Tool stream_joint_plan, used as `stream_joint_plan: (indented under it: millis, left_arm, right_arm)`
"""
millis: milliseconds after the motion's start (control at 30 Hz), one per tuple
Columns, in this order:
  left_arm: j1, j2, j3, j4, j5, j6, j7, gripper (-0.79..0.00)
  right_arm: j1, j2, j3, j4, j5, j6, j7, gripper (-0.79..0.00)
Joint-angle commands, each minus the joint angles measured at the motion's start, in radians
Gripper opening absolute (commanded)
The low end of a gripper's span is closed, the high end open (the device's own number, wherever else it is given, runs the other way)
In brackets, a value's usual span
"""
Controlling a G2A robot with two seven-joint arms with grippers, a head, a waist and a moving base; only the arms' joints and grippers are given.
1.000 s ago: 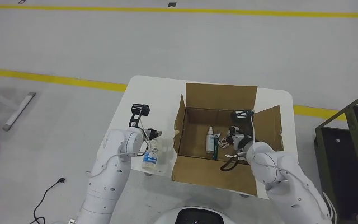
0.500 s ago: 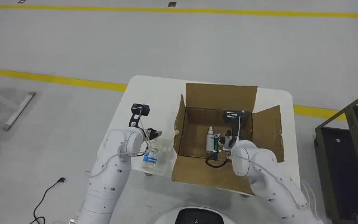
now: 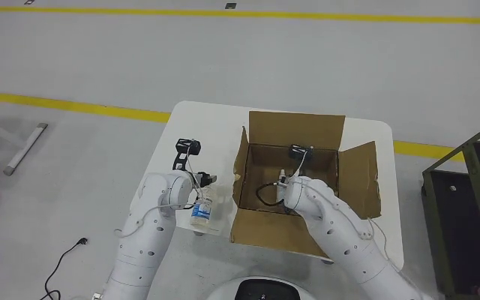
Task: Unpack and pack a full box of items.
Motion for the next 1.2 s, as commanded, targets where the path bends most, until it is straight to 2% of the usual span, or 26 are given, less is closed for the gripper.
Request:
stream_joint_plan:
  millis: [0,33,67,300,467,667,700,833,900,967,1167]
  left_arm:
    - [0.000,0.000,0.000,0.000,0.000,0.000,0.000,0.000]
    - [0.000,0.000,0.000,0.000,0.000,0.000,0.000,0.000]
    - [0.000,0.000,0.000,0.000,0.000,0.000,0.000,0.000]
    - [0.000,0.000,0.000,0.000,0.000,0.000,0.000,0.000]
    - [0.000,0.000,0.000,0.000,0.000,0.000,0.000,0.000]
    - [0.000,0.000,0.000,0.000,0.000,0.000,0.000,0.000]
    - [0.000,0.000,0.000,0.000,0.000,0.000,0.000,0.000]
    - [0.000,0.000,0.000,0.000,0.000,0.000,0.000,0.000]
    - [0.000,0.000,0.000,0.000,0.000,0.000,0.000,0.000]
    - [0.000,0.000,0.000,0.000,0.000,0.000,0.000,0.000]
    - [0.000,0.000,0.000,0.000,0.000,0.000,0.000,0.000]
  right_arm:
    - [0.015,-0.003,-0.004,0.021,0.001,-0.013,0.013,-0.785]
    - [0.015,-0.003,-0.004,0.021,0.001,-0.013,0.013,-0.736]
    - [0.015,-0.003,-0.004,0.021,0.001,-0.013,0.013,0.000]
    - [0.015,-0.003,-0.004,0.021,0.001,-0.013,0.013,0.000]
    - [-0.004,-0.007,-0.010,0.018,-0.015,-0.066,-0.034,0.000]
    - [0.040,-0.034,-0.027,0.117,0.041,-0.099,-0.084,0.000]
    - [0.048,-0.040,-0.034,0.140,0.044,-0.103,-0.095,-0.129]
    - [0.084,-0.063,-0.059,0.225,0.085,-0.123,-0.105,-0.246]
    - [0.100,-0.074,-0.073,0.265,0.100,-0.132,-0.111,-0.234]
    - [0.116,-0.086,-0.085,0.301,0.115,-0.142,-0.119,-0.280]
    - [0.150,-0.116,-0.107,0.387,0.154,-0.157,-0.144,-0.289]
